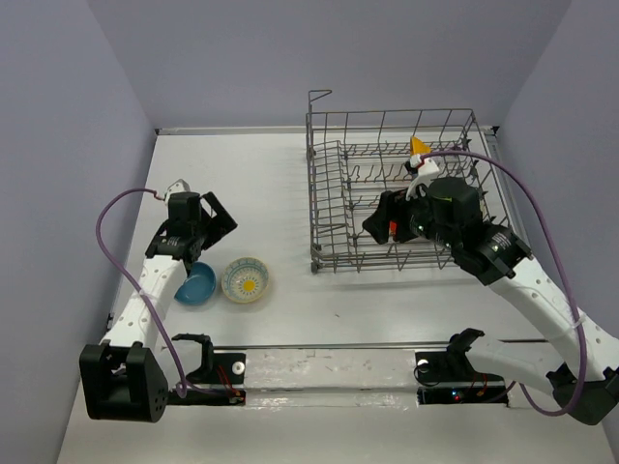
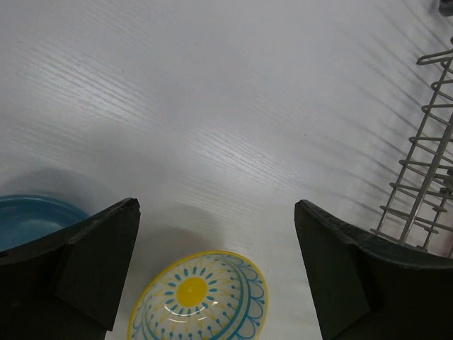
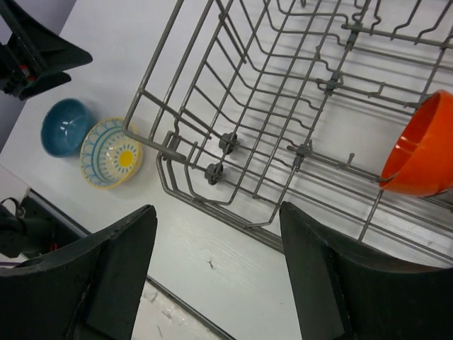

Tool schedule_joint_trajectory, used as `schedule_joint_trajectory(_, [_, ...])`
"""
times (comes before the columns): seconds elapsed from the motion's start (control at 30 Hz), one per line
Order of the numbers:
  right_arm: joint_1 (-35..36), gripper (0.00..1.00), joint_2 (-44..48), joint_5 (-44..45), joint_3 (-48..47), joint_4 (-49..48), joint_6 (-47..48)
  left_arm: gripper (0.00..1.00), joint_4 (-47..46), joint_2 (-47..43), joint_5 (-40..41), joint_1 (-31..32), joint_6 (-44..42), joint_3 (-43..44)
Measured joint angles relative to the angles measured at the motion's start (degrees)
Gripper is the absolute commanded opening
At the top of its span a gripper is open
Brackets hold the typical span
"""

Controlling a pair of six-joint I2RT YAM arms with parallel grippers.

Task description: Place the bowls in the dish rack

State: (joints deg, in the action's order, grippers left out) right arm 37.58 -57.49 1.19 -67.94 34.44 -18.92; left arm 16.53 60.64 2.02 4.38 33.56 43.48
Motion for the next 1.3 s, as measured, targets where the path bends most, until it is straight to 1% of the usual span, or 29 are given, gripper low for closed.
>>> schedule_joint_trajectory(0.2, [0.00,0.76,1.64,-5.81,4.26,-2.23,-1.44,0.99,3.21,0.26,0.44,0.00,0.24,-0.02])
schedule_joint_trajectory(0.53, [0.00,0.76,2.84,-9.11,5.79,-5.20,-1.92,0.99,8.02,-0.15,1.18,0.04,6.01,-0.02])
schedule_joint_trajectory(0.8, [0.00,0.76,2.86,-10.49,8.07,-5.75,-2.12,0.99,11.58,0.04,2.60,0.85,10.05,0.04])
schedule_joint_trajectory(0.9, [0.00,0.76,2.89,-10.86,8.22,-5.92,-2.12,0.99,12.04,0.83,2.75,2.21,11.21,0.04])
schedule_joint_trajectory(1.13, [0.00,0.76,3.37,-11.32,8.98,-6.47,-2.16,0.99,12.92,2.69,3.02,8.15,15.56,0.04])
schedule_joint_trajectory(1.3, [0.00,0.76,4.46,-11.39,9.99,-6.60,-2.12,0.99,13.57,2.71,3.69,9.42,17.81,0.04])
